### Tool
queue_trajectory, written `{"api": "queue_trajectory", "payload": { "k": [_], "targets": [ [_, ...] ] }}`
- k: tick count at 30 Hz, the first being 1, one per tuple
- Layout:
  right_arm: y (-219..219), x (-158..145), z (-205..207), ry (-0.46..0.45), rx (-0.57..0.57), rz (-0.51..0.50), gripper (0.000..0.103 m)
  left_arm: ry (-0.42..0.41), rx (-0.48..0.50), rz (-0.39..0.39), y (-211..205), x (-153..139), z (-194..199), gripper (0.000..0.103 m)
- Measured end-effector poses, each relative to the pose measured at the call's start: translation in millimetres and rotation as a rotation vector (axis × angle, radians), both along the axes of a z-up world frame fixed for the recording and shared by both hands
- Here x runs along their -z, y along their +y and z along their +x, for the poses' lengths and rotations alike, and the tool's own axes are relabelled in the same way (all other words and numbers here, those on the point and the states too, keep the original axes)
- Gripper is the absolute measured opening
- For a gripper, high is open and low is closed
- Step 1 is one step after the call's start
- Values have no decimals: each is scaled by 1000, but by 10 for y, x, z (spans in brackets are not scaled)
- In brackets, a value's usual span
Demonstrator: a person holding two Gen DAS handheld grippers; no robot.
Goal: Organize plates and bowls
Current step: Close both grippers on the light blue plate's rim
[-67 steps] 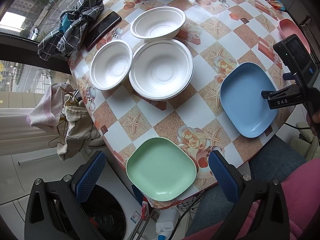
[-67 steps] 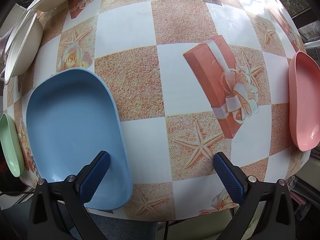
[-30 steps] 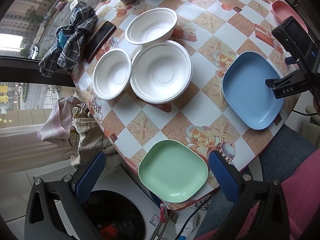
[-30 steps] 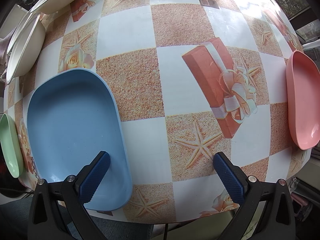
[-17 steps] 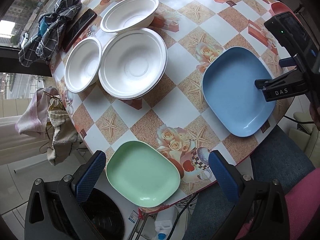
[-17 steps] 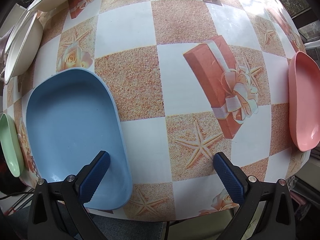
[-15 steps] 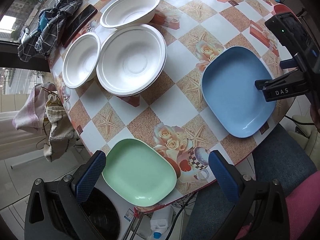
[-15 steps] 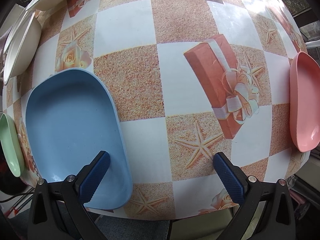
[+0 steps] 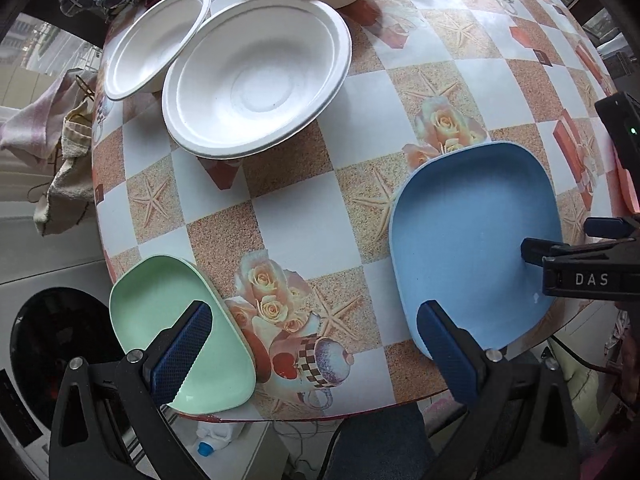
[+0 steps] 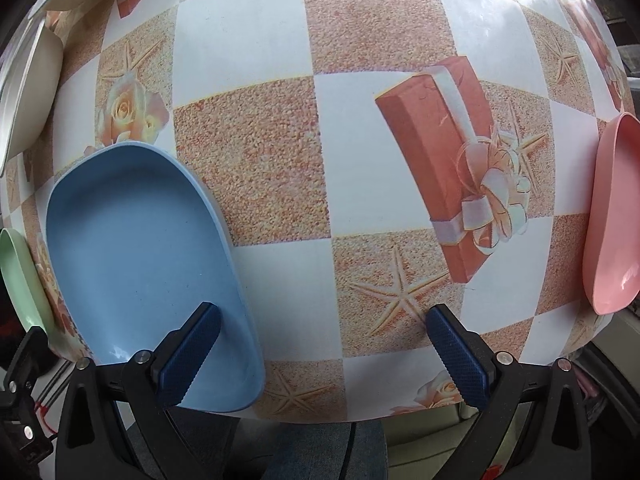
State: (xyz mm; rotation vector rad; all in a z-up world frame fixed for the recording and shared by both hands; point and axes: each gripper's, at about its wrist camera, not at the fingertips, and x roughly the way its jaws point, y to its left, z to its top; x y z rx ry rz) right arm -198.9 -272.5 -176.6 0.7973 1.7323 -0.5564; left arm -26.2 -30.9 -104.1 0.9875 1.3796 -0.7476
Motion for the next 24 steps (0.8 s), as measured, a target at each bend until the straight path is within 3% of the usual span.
{"api": "queue_trajectory", "payload": {
  "k": [5,9,17,24],
  "targets": [
    [-181,-60,51,-26,-58,-24,103,-6,-61,-25,-94,204,-38,103],
    [-170,-39,113,-22,-98,-38,103,17,-92,3,-128,401,-46,103],
    [-220,17,253,-1,-82,-2,103,40,-96,-22,-155,476,-160,103],
    [-200,-31,113,-26,-81,-15,103,164,-202,-46,-223,607,-52,103]
  ]
}}
